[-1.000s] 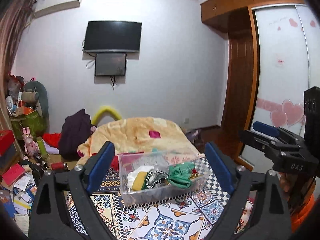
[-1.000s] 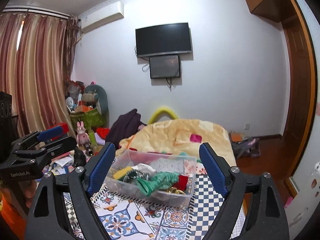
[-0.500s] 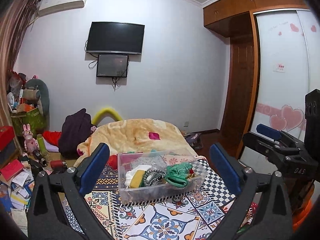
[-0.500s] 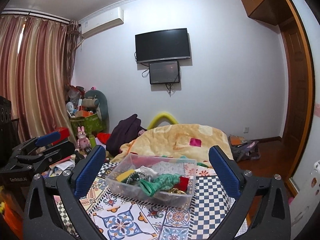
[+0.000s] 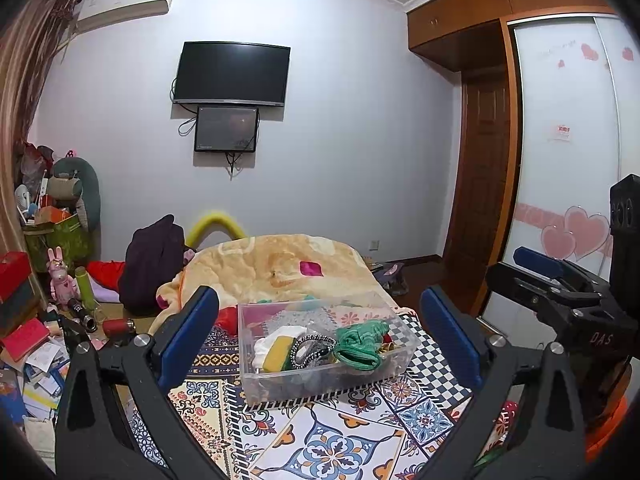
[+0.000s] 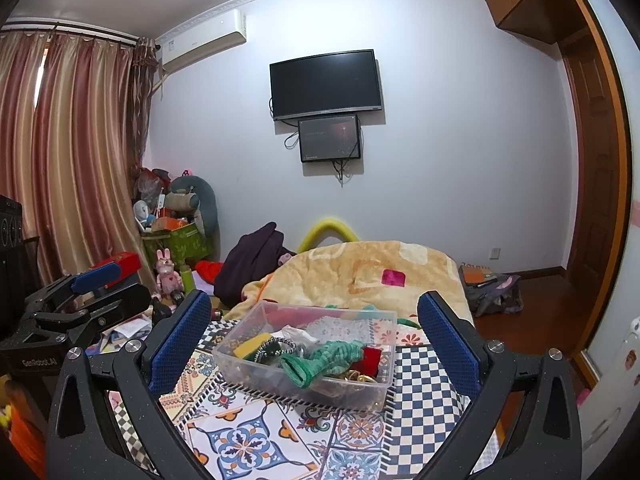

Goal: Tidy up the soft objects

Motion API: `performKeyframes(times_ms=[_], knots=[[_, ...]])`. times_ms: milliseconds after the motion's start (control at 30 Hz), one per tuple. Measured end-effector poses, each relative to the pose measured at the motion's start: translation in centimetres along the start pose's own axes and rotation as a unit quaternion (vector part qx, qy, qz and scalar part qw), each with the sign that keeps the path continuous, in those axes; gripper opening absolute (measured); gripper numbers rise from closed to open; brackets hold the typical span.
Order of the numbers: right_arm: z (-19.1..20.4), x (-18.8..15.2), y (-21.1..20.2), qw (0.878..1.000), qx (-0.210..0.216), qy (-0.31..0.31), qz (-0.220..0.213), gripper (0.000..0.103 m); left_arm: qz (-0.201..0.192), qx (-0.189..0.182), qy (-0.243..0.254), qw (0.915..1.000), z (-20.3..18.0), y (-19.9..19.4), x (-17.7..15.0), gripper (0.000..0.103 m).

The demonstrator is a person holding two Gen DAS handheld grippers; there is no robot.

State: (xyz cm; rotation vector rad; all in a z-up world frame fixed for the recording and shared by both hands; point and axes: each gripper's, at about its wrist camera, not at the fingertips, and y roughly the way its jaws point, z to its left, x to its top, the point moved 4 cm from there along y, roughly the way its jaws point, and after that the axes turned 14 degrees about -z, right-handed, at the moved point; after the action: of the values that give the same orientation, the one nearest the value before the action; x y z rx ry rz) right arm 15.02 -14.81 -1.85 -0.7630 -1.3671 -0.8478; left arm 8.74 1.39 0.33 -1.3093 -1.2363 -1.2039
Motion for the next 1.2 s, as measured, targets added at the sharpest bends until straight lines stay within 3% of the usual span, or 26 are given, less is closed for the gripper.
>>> performKeyframes(times_ms=[1200], knots=[[-0.42,-0.03,-0.21,1.000,-0.003,0.001,0.004,0.103,0.004,-0.004,0.005,1.0000,-0.49,0.05,0.12,0.103]])
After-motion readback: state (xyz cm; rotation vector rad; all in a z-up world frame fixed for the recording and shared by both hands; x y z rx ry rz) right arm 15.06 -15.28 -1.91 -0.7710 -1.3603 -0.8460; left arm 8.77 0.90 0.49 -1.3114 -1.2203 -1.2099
